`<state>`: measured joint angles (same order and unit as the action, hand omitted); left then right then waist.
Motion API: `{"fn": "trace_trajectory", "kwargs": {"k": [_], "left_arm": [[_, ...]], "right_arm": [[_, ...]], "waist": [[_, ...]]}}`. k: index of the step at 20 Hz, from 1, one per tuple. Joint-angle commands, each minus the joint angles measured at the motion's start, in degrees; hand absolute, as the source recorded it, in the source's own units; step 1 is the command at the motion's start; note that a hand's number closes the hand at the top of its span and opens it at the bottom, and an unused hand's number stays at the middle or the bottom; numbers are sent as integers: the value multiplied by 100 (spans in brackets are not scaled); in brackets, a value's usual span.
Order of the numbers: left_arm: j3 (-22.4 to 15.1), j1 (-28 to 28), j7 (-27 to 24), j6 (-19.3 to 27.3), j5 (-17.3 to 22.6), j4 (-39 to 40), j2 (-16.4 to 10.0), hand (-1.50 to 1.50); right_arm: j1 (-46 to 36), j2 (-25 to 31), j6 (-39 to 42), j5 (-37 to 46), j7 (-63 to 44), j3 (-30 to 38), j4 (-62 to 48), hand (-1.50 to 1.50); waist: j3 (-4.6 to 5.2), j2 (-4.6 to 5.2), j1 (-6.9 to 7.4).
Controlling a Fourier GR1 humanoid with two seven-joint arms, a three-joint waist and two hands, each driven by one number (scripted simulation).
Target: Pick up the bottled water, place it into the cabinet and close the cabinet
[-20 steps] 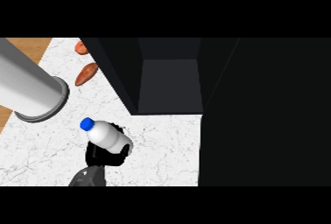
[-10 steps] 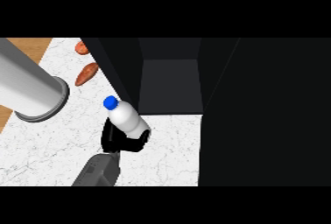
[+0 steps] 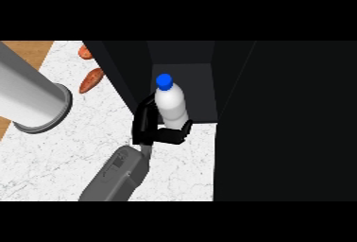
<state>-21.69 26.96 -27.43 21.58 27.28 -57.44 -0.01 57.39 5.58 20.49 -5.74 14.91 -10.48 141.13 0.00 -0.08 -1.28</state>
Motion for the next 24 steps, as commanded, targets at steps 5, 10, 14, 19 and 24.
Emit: {"fn": "trace_trajectory", "kwargs": {"k": [5, 10, 14, 19, 24], "left_arm": [[-271, 1630, 965, 1099, 95, 740, 1, 150], [110, 2295, 652, 1094, 422, 1875, 1, 150], [424, 3046, 709, 1003, 440, 2816, 1, 150], [234, 3284, 460, 1251, -83, 3806, -58, 150], [772, 3276, 74, 1510, 192, 4296, -52, 150]], "right_arm": [[-214, 41, 81, -636, 24, 537, -84, -150], [-122, 56, 148, -722, -184, 459, 300, -150], [-401, 121, 249, -768, -124, 619, 37, -150], [-537, 69, 136, -728, -418, 503, 318, -150], [-538, 238, 366, -1010, -257, 872, 130, -150]], "waist": [[-4, 19, -69], [2, 52, -138], [0, 90, -201], [5, 148, -234], [7, 170, -316]]}}
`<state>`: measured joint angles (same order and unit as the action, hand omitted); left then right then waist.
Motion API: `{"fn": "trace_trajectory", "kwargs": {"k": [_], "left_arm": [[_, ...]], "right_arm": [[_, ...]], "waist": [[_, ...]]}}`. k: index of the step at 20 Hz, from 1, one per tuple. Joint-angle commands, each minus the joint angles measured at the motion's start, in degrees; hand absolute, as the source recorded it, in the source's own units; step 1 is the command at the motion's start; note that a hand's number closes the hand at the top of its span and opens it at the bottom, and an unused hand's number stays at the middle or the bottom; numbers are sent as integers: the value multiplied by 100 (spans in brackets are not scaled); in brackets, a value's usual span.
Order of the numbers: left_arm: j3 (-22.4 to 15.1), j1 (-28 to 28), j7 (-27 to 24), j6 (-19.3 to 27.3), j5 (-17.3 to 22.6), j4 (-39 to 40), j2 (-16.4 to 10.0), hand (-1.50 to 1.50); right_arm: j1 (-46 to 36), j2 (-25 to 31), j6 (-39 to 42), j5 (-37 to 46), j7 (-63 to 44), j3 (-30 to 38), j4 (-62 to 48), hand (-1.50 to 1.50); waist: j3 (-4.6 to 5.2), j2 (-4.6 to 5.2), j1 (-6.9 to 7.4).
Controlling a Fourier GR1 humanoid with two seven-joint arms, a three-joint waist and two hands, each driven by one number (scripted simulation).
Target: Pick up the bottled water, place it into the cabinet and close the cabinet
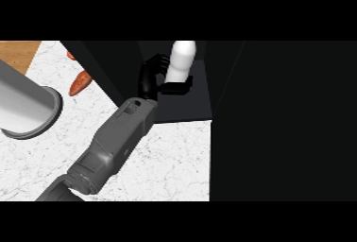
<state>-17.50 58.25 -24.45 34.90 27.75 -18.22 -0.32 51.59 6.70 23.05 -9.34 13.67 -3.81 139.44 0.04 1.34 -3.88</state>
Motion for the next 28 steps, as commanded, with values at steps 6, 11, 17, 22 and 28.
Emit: {"fn": "trace_trajectory", "kwargs": {"k": [6, 11, 17, 22, 28], "left_arm": [[547, 379, -460, 162, 141, 860, -83, 150], [361, 648, -622, 571, -163, 1170, -226, -150], [346, 773, -707, 751, -262, 1414, -309, -150], [397, 1058, -701, -23, -239, 1259, -281, -150], [848, 984, -1446, -814, 136, 761, -262, -150]], "right_arm": [[-47, 0, 122, -502, 18, 191, 136, -150], [37, -4, 177, -596, -93, 62, 210, -150], [186, 76, 333, -659, -16, 144, 224, -150], [-121, 0, 310, -368, -31, -83, 49, -150], [60, 6, 340, -536, -24, 46, 216, -150]], "waist": [[3, 34, -122], [4, 60, -171], [7, 100, -296], [11, 117, -211], [12, 39, -100]]}}
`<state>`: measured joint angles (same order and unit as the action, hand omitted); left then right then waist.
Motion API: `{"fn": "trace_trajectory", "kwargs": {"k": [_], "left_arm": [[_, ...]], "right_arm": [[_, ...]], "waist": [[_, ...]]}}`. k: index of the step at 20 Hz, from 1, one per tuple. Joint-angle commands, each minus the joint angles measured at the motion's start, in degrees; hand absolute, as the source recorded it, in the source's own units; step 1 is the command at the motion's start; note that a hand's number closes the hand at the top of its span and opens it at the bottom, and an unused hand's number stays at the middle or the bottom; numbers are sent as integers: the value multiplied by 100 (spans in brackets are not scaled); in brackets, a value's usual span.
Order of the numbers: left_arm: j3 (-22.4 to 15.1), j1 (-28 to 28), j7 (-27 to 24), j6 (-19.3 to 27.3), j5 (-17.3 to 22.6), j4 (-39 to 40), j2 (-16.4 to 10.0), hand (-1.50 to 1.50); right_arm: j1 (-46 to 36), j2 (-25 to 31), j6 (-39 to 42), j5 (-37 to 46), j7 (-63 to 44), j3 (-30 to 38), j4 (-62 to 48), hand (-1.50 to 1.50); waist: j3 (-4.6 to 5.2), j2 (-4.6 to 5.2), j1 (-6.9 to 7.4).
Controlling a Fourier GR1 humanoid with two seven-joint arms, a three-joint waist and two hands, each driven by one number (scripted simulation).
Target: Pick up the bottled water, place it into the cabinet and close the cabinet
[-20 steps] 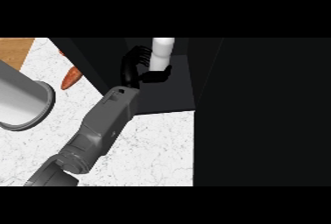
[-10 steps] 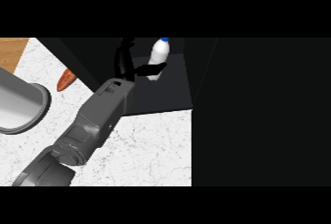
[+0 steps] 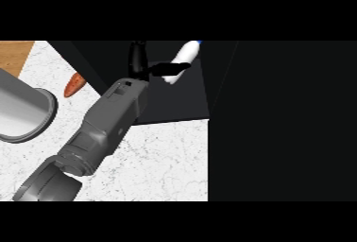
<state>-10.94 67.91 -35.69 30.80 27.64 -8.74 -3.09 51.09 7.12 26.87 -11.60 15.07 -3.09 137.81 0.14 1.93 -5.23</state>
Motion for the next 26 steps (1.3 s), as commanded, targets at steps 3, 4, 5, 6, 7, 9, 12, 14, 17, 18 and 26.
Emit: {"fn": "trace_trajectory", "kwargs": {"k": [3, 4, 5, 6, 7, 9, 12, 14, 17, 18, 26], "left_arm": [[253, 6, -359, -852, 173, -240, 1, -150], [288, 85, -351, -860, 203, -332, 111, -150], [213, -119, -586, -908, 114, -340, 292, -150], [302, 28, -387, -997, 163, -268, 51, -150], [264, 90, -225, -961, 130, -333, 201, -150], [279, -139, -464, -926, 125, -379, 291, -150], [163, -260, -203, -867, 122, -693, 304, -150], [33, -558, -286, -840, 256, -978, 306, -150], [-414, -1047, -102, -853, 457, -1569, 307, -150], [-487, -1165, -160, -813, 651, -1760, 308, -150], [-1334, -2393, 117, -1372, 994, -3667, 308, -150]], "right_arm": [[290, -21, 90, -365, -94, -60, 361, -150], [455, 34, 167, -439, -67, 21, 386, -150], [268, -63, 84, -320, -53, -42, 276, -150], [596, -96, 107, -226, -92, -160, 573, -150], [369, -119, -56, -344, -373, -222, 627, -150], [515, -120, -96, -331, -374, -131, 751, -150], [599, -206, -111, -116, -340, -342, 700, -150], [378, -231, -131, -34, -338, -409, 552, -150], [451, -209, -262, -71, -576, -481, 820, -150], [306, -191, -298, 52, -733, -638, 820, -150], [514, -187, -262, 65, -422, -652, 695, -150]], "waist": [[-6, -91, 149], [-8, -120, 174], [-9, -125, 244], [-7, -125, 198], [-8, -140, 312], [-9, -151, 323], [-11, -205, 416], [-11, -202, 385], [-10, -231, 401], [-8, -211, 369], [-11, -273, 505]]}}
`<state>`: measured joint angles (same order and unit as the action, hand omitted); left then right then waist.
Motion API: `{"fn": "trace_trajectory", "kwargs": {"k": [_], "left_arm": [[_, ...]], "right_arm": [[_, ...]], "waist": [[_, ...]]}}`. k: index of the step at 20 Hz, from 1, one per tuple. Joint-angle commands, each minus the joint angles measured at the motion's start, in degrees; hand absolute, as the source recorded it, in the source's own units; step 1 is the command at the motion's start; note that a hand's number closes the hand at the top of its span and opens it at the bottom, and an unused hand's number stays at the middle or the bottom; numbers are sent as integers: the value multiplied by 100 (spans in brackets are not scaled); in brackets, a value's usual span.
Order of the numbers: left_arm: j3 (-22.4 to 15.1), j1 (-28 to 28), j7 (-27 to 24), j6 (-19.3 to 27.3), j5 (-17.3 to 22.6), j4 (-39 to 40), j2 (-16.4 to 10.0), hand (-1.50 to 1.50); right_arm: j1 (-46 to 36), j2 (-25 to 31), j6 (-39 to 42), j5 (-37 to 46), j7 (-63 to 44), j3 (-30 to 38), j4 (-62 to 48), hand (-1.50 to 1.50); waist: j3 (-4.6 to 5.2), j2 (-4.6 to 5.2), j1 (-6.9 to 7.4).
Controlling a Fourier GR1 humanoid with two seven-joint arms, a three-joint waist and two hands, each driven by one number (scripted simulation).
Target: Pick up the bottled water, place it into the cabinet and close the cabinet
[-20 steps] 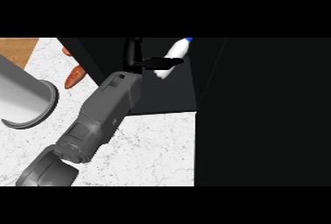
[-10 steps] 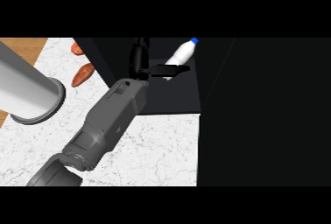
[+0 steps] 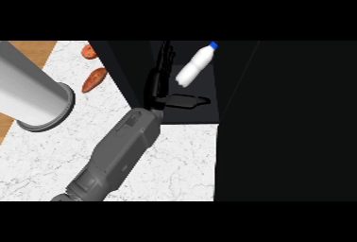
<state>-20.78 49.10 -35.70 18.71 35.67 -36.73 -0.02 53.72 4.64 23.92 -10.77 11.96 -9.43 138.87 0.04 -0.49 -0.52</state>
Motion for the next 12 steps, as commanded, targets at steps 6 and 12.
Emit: {"fn": "trace_trajectory", "kwargs": {"k": [6, 12], "left_arm": [[-915, -1455, 325, 5, -9, -2351, 1, -150], [-1235, -2578, 431, -292, -64, -3493, -539, -150]], "right_arm": [[-19, 97, -177, -31, -296, 72, 631, -150], [295, 334, -15, 452, -205, -127, 920, -150]], "waist": [[-4, -8, 165], [2, -4, 127]]}}
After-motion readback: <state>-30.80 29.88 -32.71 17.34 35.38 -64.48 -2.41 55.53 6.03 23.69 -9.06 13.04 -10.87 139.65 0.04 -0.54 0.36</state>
